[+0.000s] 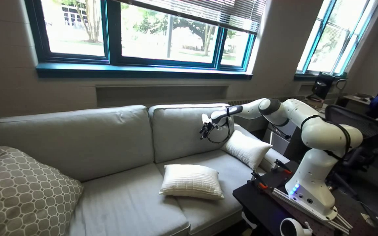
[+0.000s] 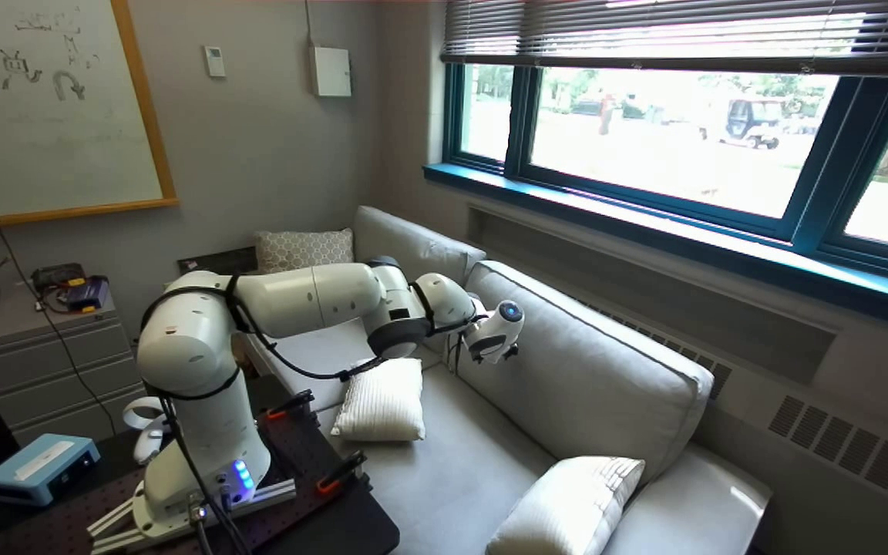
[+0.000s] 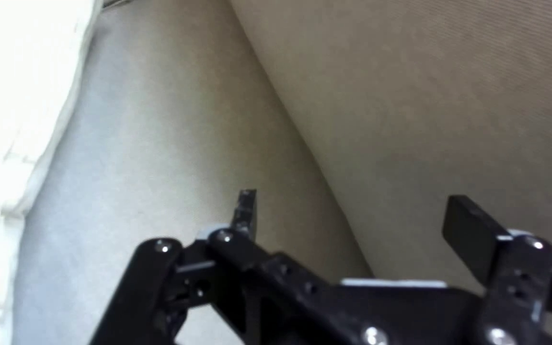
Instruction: Move the small pillows to the right
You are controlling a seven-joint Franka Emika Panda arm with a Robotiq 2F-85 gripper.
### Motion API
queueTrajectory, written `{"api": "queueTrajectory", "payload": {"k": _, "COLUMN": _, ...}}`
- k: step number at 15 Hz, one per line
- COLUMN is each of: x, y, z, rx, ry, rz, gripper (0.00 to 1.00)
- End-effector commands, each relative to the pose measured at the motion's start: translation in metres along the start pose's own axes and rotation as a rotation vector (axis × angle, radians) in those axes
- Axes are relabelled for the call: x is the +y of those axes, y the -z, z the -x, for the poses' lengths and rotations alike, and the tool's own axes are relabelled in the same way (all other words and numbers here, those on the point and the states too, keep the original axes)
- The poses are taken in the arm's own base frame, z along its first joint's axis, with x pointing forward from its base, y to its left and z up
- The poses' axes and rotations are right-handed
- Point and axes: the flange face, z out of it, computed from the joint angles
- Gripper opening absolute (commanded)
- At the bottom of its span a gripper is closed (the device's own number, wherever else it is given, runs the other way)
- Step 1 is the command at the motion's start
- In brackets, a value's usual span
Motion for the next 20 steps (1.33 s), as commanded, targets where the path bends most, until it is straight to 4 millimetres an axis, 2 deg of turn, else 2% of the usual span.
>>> {"api": "queueTrajectory", "payload": {"k": 1, "x": 0.024, "y": -0.020, "z": 0.041, "rx": 0.030, "ry": -0.006, "rz": 0.150, "gripper": 1.00}}
{"api": "queueTrajectory", "payload": {"k": 3, "x": 0.046, "y": -0.039, "z": 0.056, "rx": 0.066, "ry": -0.008, "rz": 0.276, "gripper": 1.00}}
{"api": "queueTrajectory", "payload": {"k": 4, "x": 0.055, "y": -0.050, "z": 0.056, "rx": 0.108, "ry": 0.001, "rz": 0.333, "gripper": 1.00}}
{"api": "queueTrajectory", "payload": {"k": 5, "x": 0.065, "y": -0.055, "z": 0.065, "rx": 0.142, "ry": 0.061, "rz": 0.375, "gripper": 1.00}}
{"api": "queueTrajectory", "payload": {"k": 6, "x": 0.073, "y": -0.049, "z": 0.073, "rx": 0.171, "ry": 0.113, "rz": 0.408, "gripper": 1.00}}
{"api": "queueTrajectory", "payload": {"k": 7, "x": 0.072, "y": -0.052, "z": 0.067, "rx": 0.129, "ry": 0.055, "rz": 0.373, "gripper": 1.00}}
{"api": "queueTrajectory", "payload": {"k": 9, "x": 0.079, "y": -0.057, "z": 0.074, "rx": 0.139, "ry": 0.069, "rz": 0.379, "gripper": 1.00}}
{"api": "queueTrajectory", "payload": {"k": 14, "x": 0.072, "y": -0.055, "z": 0.067, "rx": 0.131, "ry": 0.023, "rz": 0.345, "gripper": 1.00}}
{"api": "queueTrajectory", "payload": {"k": 20, "x": 0.095, "y": -0.075, "z": 0.077, "rx": 0.099, "ry": -0.128, "rz": 0.342, "gripper": 1.00}}
